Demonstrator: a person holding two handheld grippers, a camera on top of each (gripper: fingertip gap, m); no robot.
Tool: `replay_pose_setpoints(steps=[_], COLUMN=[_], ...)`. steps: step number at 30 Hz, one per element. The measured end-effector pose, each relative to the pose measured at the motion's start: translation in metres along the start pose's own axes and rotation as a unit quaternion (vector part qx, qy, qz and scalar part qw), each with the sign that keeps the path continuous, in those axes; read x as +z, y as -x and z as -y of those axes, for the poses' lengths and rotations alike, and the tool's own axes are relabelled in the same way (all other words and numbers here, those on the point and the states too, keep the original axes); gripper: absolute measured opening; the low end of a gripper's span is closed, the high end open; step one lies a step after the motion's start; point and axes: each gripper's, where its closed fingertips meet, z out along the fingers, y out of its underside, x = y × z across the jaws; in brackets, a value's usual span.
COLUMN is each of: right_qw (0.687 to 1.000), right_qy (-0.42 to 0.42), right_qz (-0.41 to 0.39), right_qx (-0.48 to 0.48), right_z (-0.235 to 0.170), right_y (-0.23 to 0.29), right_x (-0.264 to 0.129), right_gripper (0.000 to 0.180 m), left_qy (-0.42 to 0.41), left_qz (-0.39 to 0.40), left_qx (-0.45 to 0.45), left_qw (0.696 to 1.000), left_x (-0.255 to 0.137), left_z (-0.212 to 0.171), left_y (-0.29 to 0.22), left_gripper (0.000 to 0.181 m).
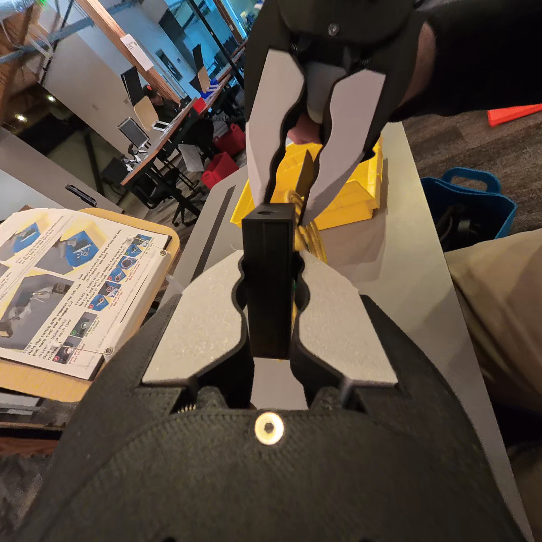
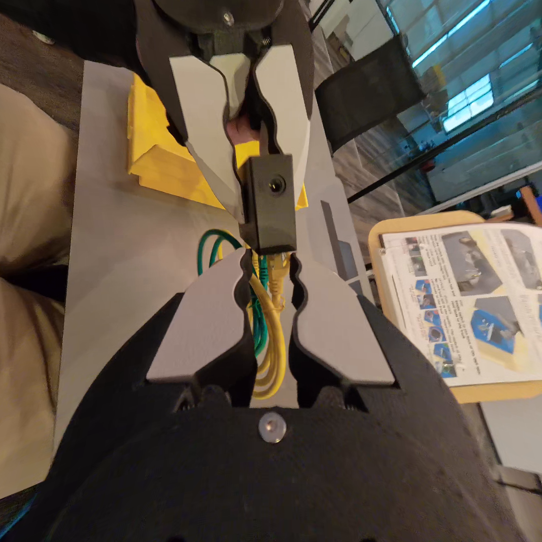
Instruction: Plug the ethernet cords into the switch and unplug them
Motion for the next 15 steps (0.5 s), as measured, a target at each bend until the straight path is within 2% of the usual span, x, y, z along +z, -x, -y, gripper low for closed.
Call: replay_pose_setpoints(steps=[15], right_qw=[0.996], right_qy=[-0.066], right_qz=[0.036], right_qx=[-0.047], right_z=[0.014], right_y=[0.004], right_x=[-0.010], right_gripper=[0.019], left_qy=[-0.068], left_qz=[-0.038], left_qx=[-0.001], left_qw=[0.997], left_x=[-0.015], left_z=[0.032], left_y=[-0.008], left_gripper=[0.028])
